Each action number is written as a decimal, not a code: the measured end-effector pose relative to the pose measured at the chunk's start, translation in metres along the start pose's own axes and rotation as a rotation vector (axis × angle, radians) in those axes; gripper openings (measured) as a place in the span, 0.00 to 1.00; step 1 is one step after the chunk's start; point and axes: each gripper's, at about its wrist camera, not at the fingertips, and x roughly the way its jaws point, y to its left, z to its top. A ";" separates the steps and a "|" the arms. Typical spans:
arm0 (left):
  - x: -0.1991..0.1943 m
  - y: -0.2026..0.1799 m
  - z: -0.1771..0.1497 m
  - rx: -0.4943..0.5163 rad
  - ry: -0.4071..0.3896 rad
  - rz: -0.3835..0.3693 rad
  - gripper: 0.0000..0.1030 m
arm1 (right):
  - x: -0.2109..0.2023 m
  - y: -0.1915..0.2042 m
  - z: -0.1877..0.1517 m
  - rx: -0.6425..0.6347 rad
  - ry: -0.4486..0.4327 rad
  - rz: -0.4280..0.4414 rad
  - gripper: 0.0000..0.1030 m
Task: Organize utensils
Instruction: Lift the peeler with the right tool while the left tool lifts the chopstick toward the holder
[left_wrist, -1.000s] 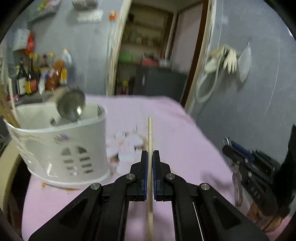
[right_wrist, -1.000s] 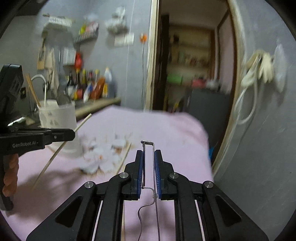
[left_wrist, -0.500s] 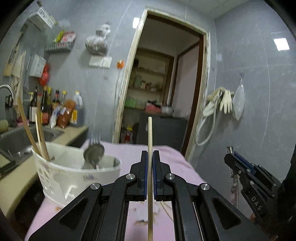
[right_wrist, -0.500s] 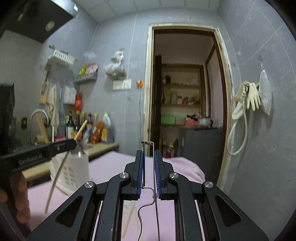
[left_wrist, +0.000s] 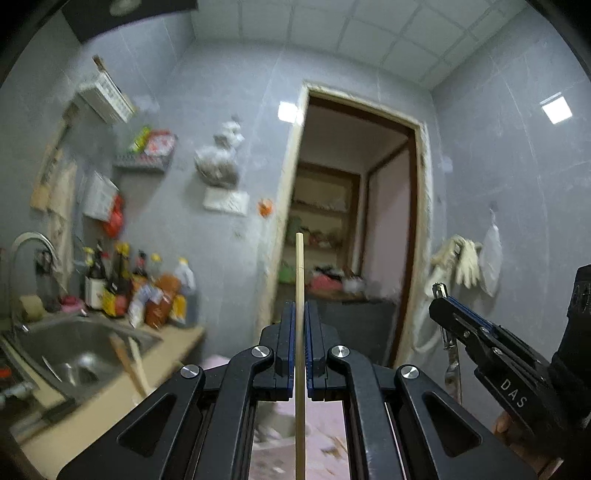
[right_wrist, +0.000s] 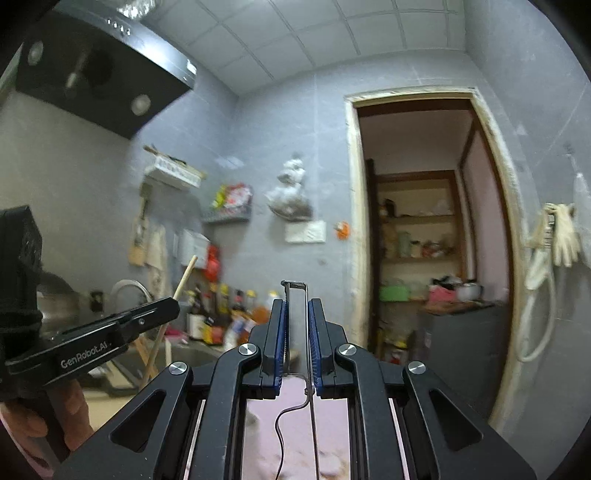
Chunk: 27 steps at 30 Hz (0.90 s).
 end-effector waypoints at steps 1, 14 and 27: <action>-0.002 0.009 0.007 -0.006 -0.021 0.021 0.03 | 0.004 0.003 0.003 0.008 -0.013 0.012 0.10; 0.005 0.129 0.023 -0.235 -0.196 0.221 0.03 | 0.096 0.024 -0.002 0.188 -0.042 0.096 0.10; 0.024 0.150 0.000 -0.307 -0.235 0.259 0.03 | 0.103 0.033 -0.024 0.126 -0.054 0.091 0.10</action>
